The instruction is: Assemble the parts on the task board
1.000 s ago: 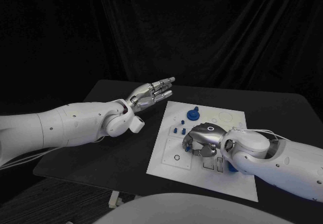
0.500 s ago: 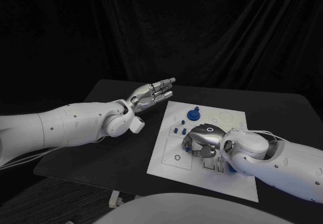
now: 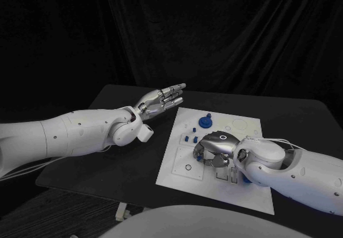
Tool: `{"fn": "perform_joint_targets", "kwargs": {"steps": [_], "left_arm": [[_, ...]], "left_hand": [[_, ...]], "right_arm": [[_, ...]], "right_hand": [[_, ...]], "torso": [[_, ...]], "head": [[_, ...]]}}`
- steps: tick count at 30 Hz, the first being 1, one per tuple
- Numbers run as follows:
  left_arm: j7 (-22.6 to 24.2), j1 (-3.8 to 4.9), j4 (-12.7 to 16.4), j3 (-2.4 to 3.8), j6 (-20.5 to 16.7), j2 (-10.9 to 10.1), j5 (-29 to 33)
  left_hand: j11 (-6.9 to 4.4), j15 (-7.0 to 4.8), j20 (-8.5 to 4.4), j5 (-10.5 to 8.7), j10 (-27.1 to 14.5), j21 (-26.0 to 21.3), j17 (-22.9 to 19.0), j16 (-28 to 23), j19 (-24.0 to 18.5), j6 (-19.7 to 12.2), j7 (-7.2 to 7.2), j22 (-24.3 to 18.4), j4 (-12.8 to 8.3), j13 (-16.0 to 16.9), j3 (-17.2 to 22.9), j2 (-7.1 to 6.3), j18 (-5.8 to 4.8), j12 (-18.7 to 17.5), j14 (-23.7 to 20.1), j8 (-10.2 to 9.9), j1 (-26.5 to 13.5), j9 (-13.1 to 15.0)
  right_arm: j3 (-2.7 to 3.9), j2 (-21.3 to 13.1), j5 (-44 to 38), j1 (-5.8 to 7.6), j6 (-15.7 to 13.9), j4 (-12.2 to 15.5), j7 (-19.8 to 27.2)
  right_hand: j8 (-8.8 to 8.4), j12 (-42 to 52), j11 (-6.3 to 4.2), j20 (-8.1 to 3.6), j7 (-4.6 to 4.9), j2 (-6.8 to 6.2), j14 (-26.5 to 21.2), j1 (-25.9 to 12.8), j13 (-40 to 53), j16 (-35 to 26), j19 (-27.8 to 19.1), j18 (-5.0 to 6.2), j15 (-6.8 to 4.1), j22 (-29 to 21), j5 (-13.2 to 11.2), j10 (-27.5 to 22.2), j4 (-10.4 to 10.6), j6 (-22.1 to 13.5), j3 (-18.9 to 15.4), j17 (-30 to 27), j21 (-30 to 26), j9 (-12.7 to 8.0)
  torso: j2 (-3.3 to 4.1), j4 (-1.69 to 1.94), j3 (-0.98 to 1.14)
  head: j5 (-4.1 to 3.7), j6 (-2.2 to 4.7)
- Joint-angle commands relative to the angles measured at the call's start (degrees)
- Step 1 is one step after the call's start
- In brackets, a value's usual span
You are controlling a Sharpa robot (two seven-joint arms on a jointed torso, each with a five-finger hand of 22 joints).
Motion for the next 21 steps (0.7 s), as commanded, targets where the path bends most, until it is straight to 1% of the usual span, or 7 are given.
{"fn": "perform_joint_targets", "kwargs": {"steps": [1,5,12,17,21], "left_arm": [[3.6,-0.11,0.0,0.07,0.8,0.1,0.5],[3.6,-0.16,0.0,0.07,0.9,0.1,0.5],[3.5,-0.23,0.0,0.07,1.0,0.0,0.5],[3.4,-0.26,0.0,0.07,1.1,0.0,0.5],[3.4,-0.29,0.0,0.07,1.1,0.0,0.5]], "left_hand": [[0.46,0.5,0.5,0.22,0.0,-0.2,0.0,-0.2,0.0,0.0,0.25,-0.1,-0.2,0.1,0.2,0.12,1.1,0.1,-0.1,0.4,0.7,0.1],[0.45,0.53,0.53,0.22,0.0,-0.2,0.0,-0.2,0.0,0.0,0.26,-0.1,-0.2,0.1,0.2,0.12,1.1,0.1,-0.1,0.4,0.7,0.1],[0.45,0.74,0.71,0.28,0.0,-0.2,0.0,-0.2,0.0,0.4,0.44,-0.1,-0.3,0.1,0.3,0.14,1.1,0.3,-0.1,0.4,0.8,0.1],[0.55,0.82,0.78,0.31,0.0,-0.2,0.0,-0.2,0.0,0.7,0.54,-0.1,-0.4,0.1,0.3,0.14,1.1,0.3,-0.1,0.5,0.8,0.2],[0.6,0.85,0.81,0.32,0.0,-0.2,0.0,-0.2,0.0,0.8,0.57,-0.1,-0.4,0.1,0.3,0.13,1.1,0.4,-0.1,0.5,0.9,0.2]], "right_arm": [[0.03,0.0,-0.1,-0.16,-0.9,0.0,-0.6],[0.03,0.0,-0.1,-0.16,-0.5,0.0,-0.7],[0.03,0.0,-0.1,-0.17,0.5,0.1,-0.9],[0.03,0.0,-0.1,-0.17,0.7,0.1,-0.9],[0.03,0.0,-0.1,-0.17,0.9,0.2,-0.9]], "right_hand": [[-0.23,0.2,0.03,0.34,0.05,0.03,2.6,-0.4,0.1,-0.2,0.0,1.14,0.23,10.6,-0.1,-0.5,-0.4,-0.3,0.0,1.2,-0.4,0.1],[-0.21,0.2,0.09,0.36,-0.08,0.02,2.5,-0.5,0.1,-0.3,-0.2,1.22,0.26,10.5,-0.2,-0.7,-0.5,-0.2,0.1,0.9,-0.7,0.2],[-0.41,0.2,0.4,0.56,-0.64,-0.14,2.2,-1.2,0.2,-0.7,-0.5,1.34,0.53,10.3,-1.3,-1.6,-0.7,-0.4,0.1,0.3,-1.4,0.6],[-0.52,0.3,0.47,0.65,-0.8,-0.12,2.2,-1.4,0.2,-0.7,-0.6,1.35,0.61,10.3,-2.0,-1.8,-0.7,-0.5,0.1,0.2,-1.5,0.7],[-0.6,0.3,0.52,0.7,-0.87,-0.13,2.1,-1.6,0.3,-0.7,-0.7,1.38,0.65,10.2,-2.4,-1.9,-0.8,-0.6,0.1,0.2,-1.6,0.8]], "torso": [[0.01,0.0,0.01],[0.0,-0.01,0.01],[0.01,0.0,0.0],[0.0,0.01,0.01],[-0.04,0.0,0.0]], "head": [[-0.02,0.0],[0.05,0.0],[0.13,0.0],[0.05,0.0],[0.19,0.0]]}}
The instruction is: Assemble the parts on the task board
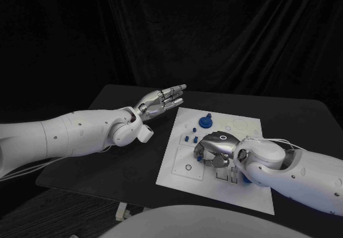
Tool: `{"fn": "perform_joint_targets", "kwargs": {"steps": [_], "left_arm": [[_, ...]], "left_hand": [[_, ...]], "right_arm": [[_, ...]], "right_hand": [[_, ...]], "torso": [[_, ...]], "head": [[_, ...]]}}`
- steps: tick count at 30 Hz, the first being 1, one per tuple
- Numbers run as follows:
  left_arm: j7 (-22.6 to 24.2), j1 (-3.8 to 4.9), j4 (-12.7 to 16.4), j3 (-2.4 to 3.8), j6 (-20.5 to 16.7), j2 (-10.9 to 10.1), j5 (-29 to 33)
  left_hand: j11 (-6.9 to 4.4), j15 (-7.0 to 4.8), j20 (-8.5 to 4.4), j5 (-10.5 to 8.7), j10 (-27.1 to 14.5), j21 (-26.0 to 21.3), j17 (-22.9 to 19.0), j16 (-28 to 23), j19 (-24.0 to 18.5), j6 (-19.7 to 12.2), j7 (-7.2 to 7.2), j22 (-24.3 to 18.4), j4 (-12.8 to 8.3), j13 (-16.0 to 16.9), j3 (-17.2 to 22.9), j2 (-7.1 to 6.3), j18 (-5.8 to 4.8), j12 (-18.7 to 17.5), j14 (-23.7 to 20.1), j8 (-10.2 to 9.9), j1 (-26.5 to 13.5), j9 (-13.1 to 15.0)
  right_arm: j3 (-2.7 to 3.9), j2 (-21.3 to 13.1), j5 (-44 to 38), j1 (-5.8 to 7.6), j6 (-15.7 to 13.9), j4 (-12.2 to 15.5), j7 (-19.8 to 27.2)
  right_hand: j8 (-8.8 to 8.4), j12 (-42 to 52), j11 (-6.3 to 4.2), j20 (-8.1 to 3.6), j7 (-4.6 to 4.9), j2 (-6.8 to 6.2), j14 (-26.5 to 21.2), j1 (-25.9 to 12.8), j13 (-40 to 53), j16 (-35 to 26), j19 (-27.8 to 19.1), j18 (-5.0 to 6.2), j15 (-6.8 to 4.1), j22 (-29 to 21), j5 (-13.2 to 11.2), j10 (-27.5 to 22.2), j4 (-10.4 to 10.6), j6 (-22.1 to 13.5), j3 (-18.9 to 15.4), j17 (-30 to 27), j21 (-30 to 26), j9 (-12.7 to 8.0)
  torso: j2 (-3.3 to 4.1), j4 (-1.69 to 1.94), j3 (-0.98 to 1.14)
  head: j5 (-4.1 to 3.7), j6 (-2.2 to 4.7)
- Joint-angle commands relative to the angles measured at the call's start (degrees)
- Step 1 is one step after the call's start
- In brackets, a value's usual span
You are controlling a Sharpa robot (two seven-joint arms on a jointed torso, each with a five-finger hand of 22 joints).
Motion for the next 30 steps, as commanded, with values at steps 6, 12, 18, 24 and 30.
{"fn": "perform_joint_targets", "kwargs": {"steps": [6,12,18,24,30], "left_arm": [[3.3,-0.12,0.1,0.06,0.7,0.0,0.5],[3.1,-0.13,0.1,0.06,0.7,0.1,0.5],[3.0,-0.16,0.1,0.06,0.8,0.1,0.5],[2.9,-0.18,0.1,0.06,0.8,0.1,0.5],[2.9,-0.2,0.0,0.06,0.9,0.1,0.5]], "left_hand": [[0.62,0.5,0.43,0.34,0.0,-0.2,-0.1,-0.2,0.0,0.4,0.21,-0.1,-0.3,0.1,0.2,-0.11,1.11,0.4,-0.1,0.3,0.7,0.1],[0.64,0.52,0.45,0.36,0.0,-0.2,-0.1,-0.2,0.0,0.5,0.28,-0.1,-0.3,0.1,0.2,-0.11,1.1,0.4,-0.1,0.3,0.7,0.1],[0.66,0.63,0.52,0.46,0.0,-0.1,-0.1,-0.2,0.1,0.6,0.47,0.0,-0.5,0.1,0.3,-0.13,1.1,0.4,-0.1,0.3,0.8,0.1],[0.64,0.72,0.56,0.53,0.0,-0.1,-0.1,-0.2,0.1,0.9,0.65,0.1,-0.6,0.1,0.4,-0.13,1.1,0.4,-0.1,0.4,0.9,0.1],[0.64,0.73,0.57,0.54,0.0,-0.1,-0.1,-0.2,0.1,0.9,0.67,0.1,-0.6,0.1,0.4,-0.14,1.1,0.4,-0.1,0.4,0.9,0.1]], "right_arm": [[0.03,-0.1,-0.1,-0.17,0.6,0.2,-0.8],[0.03,-0.1,-0.1,-0.18,0.5,0.1,-1.0],[0.03,-0.1,-0.1,-0.23,0.7,0.1,-1.4],[0.03,-0.2,-0.1,-0.31,1.1,0.1,-2.6],[0.03,-0.3,-1.2,-0.38,0.8,0.2,-3.4]], "right_hand": [[-0.46,0.4,0.02,0.35,-0.39,0.25,2.3,-0.8,0.2,-0.4,-0.3,0.49,0.48,10.2,-1.0,-0.7,-0.4,-0.2,0.0,0.1,-0.3,0.3],[-0.57,0.5,0.02,0.37,-0.38,0.25,2.3,-0.9,0.2,-0.4,-0.3,0.52,0.48,10.1,-1.3,-0.7,-0.4,-0.3,0.0,0.1,-0.4,0.3],[-1.72,0.6,0.21,0.53,-0.7,0.2,2.1,-1.4,0.3,-0.6,-0.5,0.6,0.65,10.0,-2.8,-1.3,-0.4,-2.1,0.1,-0.3,-0.8,0.3],[-4.7,0.6,0.58,0.8,-1.26,-0.36,1.8,-2.3,0.4,-1.1,-1.0,0.8,0.98,9.7,-3.6,-2.3,-0.4,-6.5,0.4,-1.1,-1.8,-0.9],[-7.19,0.8,0.83,1.04,-3.13,-0.76,1.7,-3.5,0.5,-1.2,-1.1,0.87,1.2,9.6,-6.5,-3.1,0.2,-10.2,-0.1,-1.4,-2.2,-2.6]], "torso": [[-0.03,-0.01,0.0],[-0.03,-0.02,0.0],[-0.02,0.01,0.01],[-0.03,0.0,0.0],[-0.04,-0.02,0.0]], "head": [[0.13,0.0],[0.23,0.0],[0.15,0.0],[0.18,0.0],[0.17,0.0]]}}
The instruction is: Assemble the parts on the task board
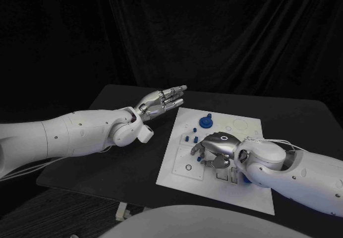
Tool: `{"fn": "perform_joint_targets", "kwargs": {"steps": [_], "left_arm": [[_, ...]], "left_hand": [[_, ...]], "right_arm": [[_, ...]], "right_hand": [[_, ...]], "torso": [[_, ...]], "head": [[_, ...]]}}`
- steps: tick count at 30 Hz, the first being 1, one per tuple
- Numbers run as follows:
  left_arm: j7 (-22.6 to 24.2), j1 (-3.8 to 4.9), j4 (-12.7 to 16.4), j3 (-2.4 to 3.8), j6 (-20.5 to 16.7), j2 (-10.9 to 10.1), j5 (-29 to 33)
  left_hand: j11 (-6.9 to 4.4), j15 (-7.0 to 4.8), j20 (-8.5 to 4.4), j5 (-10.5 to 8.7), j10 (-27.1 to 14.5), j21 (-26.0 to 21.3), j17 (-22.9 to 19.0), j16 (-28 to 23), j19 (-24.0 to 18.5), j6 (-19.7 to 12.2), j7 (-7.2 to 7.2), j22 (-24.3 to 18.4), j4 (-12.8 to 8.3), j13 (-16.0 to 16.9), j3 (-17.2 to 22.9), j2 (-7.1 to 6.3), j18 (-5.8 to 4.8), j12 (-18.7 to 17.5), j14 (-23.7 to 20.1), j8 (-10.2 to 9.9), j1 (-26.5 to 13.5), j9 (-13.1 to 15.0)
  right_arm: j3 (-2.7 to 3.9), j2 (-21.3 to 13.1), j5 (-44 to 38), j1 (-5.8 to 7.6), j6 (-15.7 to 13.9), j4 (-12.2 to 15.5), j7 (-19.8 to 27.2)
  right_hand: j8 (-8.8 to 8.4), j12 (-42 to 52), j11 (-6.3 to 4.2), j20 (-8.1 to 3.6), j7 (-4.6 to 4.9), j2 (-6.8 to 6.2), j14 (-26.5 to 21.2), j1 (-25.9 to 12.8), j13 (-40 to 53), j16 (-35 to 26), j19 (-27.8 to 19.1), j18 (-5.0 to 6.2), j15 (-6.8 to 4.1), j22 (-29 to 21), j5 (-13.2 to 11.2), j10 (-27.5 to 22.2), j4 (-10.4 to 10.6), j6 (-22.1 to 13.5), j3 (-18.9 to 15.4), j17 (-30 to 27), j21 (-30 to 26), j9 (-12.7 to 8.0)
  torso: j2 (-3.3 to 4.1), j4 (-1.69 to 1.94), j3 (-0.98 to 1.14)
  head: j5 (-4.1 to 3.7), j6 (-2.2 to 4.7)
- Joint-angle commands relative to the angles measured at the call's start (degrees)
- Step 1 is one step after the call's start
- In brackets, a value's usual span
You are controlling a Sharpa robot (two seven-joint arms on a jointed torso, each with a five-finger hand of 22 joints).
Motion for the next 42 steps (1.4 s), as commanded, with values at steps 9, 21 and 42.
{"fn": "perform_joint_targets", "kwargs": {"steps": [9,21,42], "left_arm": [[2.8,-0.15,0.0,0.06,0.7,0.1,0.5],[4.1,-0.22,-0.2,0.06,0.6,0.2,0.5],[4.8,-0.41,0.0,0.06,-3.2,0.1,0.5]], "left_hand": [[0.26,0.38,0.39,0.35,0.0,-0.1,-0.1,-0.2,-0.1,0.4,0.12,0.1,-0.4,0.1,0.1,0.06,1.1,0.2,-0.1,0.4,0.8,0.1],[-2.09,-2.4,-1.46,-12.64,-0.2,-0.2,-0.1,-0.2,-0.2,-0.4,-2.08,-0.1,2.5,-0.1,-4.6,0.24,0.82,-1.1,-0.1,0.2,-8.3,0.0],[-4.24,-7.24,-6.55,-26.85,-0.2,-0.2,-0.1,-0.2,-0.2,-11.1,-13.46,-0.1,2.4,-1.0,-7.6,0.35,0.8,-6.4,-0.1,-1.4,-21.5,-1.6]], "right_arm": [[0.03,-1.3,-2.2,-0.17,-2.7,0.9,-2.1],[0.04,-8.5,0.8,5.65,-10.6,5.1,0.6],[0.0,-16.9,1.7,9.94,-6.0,4.8,-1.8]], "right_hand": [[-1.16,0.8,0.14,0.29,-0.76,-0.09,1.4,-2.0,0.4,-0.6,-0.3,0.99,0.62,9.5,-5.1,-1.3,1.4,-1.1,-2.3,-0.6,-0.9,-1.5],[-0.08,2.4,0.0,0.03,-0.42,-0.52,3.7,-6.7,1.7,3.4,3.1,-0.62,0.42,11.8,-14.3,-4.3,8.9,2.0,-11.5,5.9,6.6,-3.5],[0.16,-6.7,1.92,0.54,0.5,-3.05,3.6,-6.6,-6.0,3.2,3.0,-0.55,0.84,11.7,-14.0,-8.3,11.6,8.0,-14.5,5.2,6.8,-5.6]], "torso": [[0.01,-0.01,0.0],[-0.01,0.0,0.01],[-0.04,0.05,-0.03]], "head": [[-0.12,0.0],[-0.91,0.0],[-2.81,0.0]]}}
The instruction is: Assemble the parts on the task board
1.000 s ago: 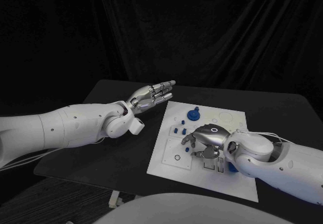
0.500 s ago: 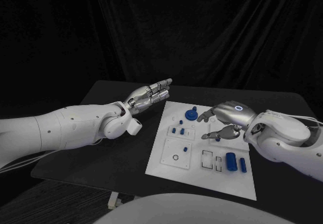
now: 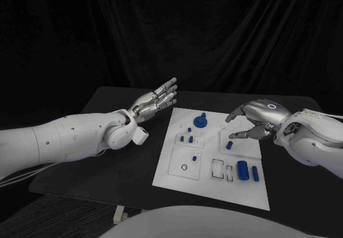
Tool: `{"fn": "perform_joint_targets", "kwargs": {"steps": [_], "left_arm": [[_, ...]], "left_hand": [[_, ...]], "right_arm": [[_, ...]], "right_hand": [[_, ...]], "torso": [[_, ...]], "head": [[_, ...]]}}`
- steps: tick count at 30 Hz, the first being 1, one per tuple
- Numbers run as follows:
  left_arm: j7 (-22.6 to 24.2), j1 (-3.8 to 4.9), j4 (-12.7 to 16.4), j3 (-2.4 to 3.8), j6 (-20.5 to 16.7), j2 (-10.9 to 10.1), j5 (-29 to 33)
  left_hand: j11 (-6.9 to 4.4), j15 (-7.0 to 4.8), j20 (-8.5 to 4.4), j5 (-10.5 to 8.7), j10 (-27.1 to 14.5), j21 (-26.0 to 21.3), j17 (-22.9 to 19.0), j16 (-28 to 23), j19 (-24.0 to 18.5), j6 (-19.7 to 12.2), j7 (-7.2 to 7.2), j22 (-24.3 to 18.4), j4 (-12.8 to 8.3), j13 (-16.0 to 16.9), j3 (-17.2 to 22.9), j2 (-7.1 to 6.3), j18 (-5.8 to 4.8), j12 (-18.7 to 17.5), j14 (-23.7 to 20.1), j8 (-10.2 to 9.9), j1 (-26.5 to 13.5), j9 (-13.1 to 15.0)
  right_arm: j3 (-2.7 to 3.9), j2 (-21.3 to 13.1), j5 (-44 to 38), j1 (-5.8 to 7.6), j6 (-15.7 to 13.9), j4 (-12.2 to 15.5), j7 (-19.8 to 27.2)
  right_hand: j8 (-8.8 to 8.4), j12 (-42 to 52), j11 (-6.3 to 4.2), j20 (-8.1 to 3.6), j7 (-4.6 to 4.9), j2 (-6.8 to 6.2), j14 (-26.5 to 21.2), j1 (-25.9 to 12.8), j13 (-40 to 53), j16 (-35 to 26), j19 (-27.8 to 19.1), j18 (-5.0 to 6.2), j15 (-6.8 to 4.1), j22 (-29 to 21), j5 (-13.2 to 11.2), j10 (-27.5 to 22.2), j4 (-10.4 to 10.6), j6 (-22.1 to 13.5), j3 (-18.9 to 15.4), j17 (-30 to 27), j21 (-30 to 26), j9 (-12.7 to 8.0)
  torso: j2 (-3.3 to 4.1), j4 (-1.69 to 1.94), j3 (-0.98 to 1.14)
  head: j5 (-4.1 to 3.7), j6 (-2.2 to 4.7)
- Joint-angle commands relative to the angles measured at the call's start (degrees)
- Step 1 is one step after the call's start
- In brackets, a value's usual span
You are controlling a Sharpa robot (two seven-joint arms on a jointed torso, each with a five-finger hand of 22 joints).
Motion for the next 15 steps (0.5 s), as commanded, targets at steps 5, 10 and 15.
{"fn": "perform_joint_targets", "kwargs": {"steps": [5,10,15], "left_arm": [[4.9,-0.16,0.2,0.06,-3.5,-0.1,0.4],[5.1,-0.23,0.3,0.06,-5.2,-0.1,0.4],[5.5,-0.3,0.4,0.06,-6.6,-0.3,0.4]], "left_hand": [[-2.22,-5.53,-2.75,-0.42,0.0,-0.2,-0.1,-0.2,0.0,0.0,0.28,-0.1,-0.1,-0.1,-0.6,-0.51,0.74,-0.2,0.0,-0.2,-1.1,-0.1],[-2.13,-5.26,-2.35,-0.33,0.0,-0.2,-0.1,-0.2,0.0,0.3,1.23,-0.1,-0.1,-0.1,-0.7,-1.01,0.59,-0.2,0.0,-0.1,-1.3,0.0],[-3.32,-4.92,-2.98,-0.17,0.0,-0.2,-0.1,-0.2,0.0,1.0,1.04,-0.1,-0.1,-0.1,-0.2,-2.51,0.21,-0.2,0.0,0.1,-1.3,0.2]], "right_arm": [[-0.01,-0.2,-1.1,-1.11,3.5,-1.1,-2.3],[-0.01,0.2,-1.2,-1.89,4.8,-1.9,-2.5],[-0.01,1.0,-1.3,-3.0,6.1,-3.0,-2.5]], "right_hand": [[-1.49,-0.9,-0.07,0.15,0.08,-1.59,3.4,-1.0,-1.0,-0.4,1.4,-0.42,0.09,11.5,-0.5,0.8,0.1,-1.0,-1.5,3.4,-0.8,-0.9],[-1.89,-1.0,-0.13,0.16,0.29,-0.85,3.3,-0.2,-1.3,-0.5,1.2,-0.35,0.06,11.4,-0.2,1.4,0.0,-1.4,-0.8,3.1,-1.1,-1.2],[-1.99,-0.9,-0.26,0.13,0.72,-0.07,3.2,0.9,-1.6,-0.7,1.1,-0.28,-0.01,11.3,0.8,2.3,-0.1,-1.2,0.0,2.8,-1.4,-1.5]], "torso": [[0.15,0.02,0.04],[0.15,0.0,0.03],[0.12,0.01,0.03]], "head": [[-0.73,0.0],[-0.69,0.0],[-0.72,0.0]]}}
